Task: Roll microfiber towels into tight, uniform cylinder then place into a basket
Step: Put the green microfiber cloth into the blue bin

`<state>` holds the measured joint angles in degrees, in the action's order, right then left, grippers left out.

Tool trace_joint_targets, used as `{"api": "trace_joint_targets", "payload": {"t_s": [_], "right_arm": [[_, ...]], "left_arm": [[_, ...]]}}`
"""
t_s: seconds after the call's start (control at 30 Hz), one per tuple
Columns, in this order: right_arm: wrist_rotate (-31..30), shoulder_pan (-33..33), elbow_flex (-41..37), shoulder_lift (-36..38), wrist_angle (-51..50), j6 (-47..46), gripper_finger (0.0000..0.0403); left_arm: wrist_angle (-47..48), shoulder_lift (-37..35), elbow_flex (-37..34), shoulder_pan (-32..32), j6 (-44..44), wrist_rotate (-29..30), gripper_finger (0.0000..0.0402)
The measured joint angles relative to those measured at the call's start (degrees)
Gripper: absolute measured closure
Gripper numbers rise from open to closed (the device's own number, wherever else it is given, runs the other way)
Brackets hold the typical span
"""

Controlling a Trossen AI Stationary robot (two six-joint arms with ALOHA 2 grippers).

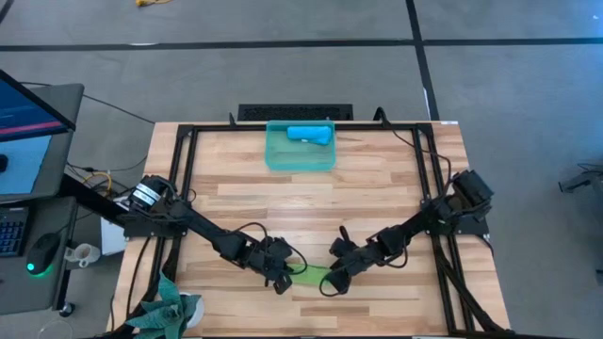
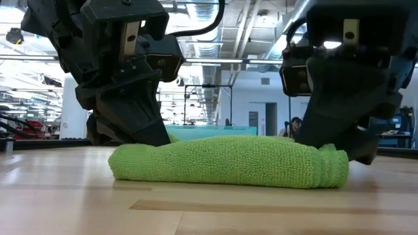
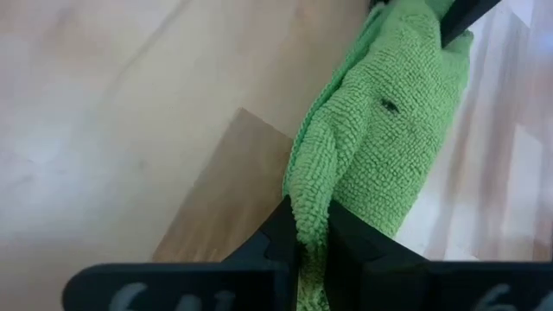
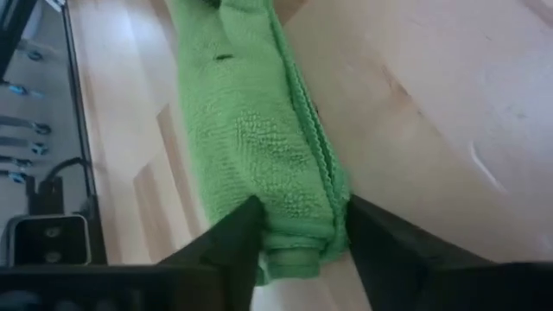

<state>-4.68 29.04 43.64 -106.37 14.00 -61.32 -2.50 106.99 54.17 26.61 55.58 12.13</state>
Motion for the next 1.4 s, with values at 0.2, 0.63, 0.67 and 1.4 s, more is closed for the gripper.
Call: {"api": "trace_joint_targets", "payload": {"t_s": [0.2, 0.63, 0.67, 1.4], "right_arm": [[1.73, -0.11, -0.26, -0.51, 1.1, 3.96, 0.0301], [5.23, -1.21, -0.28, -0.28, 2.58, 11.18, 0.0368], [5.19, -1.11, -0.3, 0.18, 2.41, 12.11, 0.0373], [1.53, -0.75, -0.52, 15.89, -9.43, 22.96, 0.038]], "left_arm": [[0.07, 0.01, 0.0, 0.02, -2.22, 4.87, 0.0384], [0.06, -0.23, -0.02, 0.02, -3.94, 6.14, 0.0384], [0.09, -0.49, -0.02, 0.02, -3.93, 6.15, 0.0384], [14.71, -2.54, 11.49, -0.37, -16.43, 7.64, 0.0384]]}}
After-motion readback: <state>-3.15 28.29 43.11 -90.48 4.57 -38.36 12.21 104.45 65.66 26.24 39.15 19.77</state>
